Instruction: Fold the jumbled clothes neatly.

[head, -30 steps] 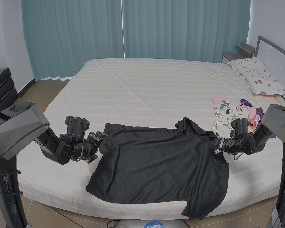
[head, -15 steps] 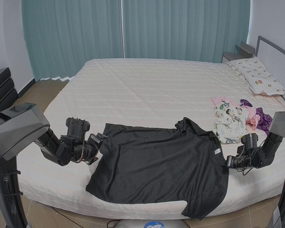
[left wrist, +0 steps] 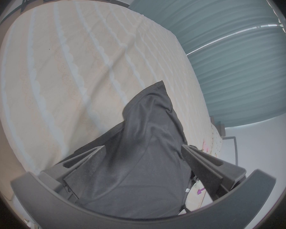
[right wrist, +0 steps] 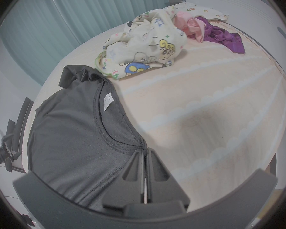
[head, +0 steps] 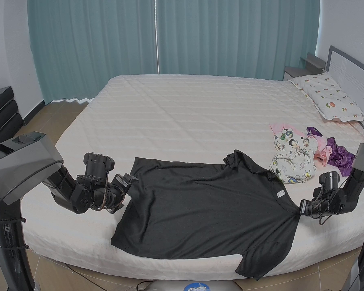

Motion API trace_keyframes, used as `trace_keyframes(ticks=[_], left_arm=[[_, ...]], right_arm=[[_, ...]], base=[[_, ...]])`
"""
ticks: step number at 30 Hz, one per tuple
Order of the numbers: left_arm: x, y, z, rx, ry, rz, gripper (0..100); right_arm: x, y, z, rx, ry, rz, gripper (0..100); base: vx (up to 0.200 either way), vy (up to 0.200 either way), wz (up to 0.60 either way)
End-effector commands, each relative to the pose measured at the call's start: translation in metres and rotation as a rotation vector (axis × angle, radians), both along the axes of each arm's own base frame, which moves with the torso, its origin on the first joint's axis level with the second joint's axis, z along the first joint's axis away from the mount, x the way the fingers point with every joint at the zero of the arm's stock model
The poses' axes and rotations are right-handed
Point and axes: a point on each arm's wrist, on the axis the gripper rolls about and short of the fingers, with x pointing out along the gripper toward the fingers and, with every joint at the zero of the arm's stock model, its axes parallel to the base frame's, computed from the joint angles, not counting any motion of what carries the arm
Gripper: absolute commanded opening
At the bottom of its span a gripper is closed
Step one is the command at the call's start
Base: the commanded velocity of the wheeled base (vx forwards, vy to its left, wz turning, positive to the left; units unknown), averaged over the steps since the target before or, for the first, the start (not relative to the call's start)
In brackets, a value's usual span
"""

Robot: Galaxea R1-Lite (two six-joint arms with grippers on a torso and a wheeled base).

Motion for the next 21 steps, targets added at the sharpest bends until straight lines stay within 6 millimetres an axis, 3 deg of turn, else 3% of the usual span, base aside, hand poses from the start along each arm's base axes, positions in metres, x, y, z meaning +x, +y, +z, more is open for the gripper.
trace_keyframes(ticks=[1, 2, 10, 21], left_arm=[[-0.009, 0.002, -0.005, 0.027, 0.028, -0.018, 100], [-0.012, 0.003, -0.006, 0.039, 0.034, -0.026, 100], [-0.044, 0.009, -0.007, 0.166, 0.062, -0.15, 100], [-0.069, 0.003, -0.022, 0.22, 0.222, -0.2, 100]], right_arm=[[-0.003, -0.002, 0.0, 0.003, 0.005, -0.006, 0], [-0.002, -0.001, 0.002, 0.006, -0.003, -0.011, 100], [-0.009, 0.005, 0.025, 0.047, -0.057, -0.054, 100], [-0.03, 0.018, 0.01, 0.122, -0.004, -0.075, 100]], base=[[0.0, 0.0, 0.0], [0.0, 0.0, 0.0], [0.0, 0.0, 0.0], [0.0, 0.0, 0.0]])
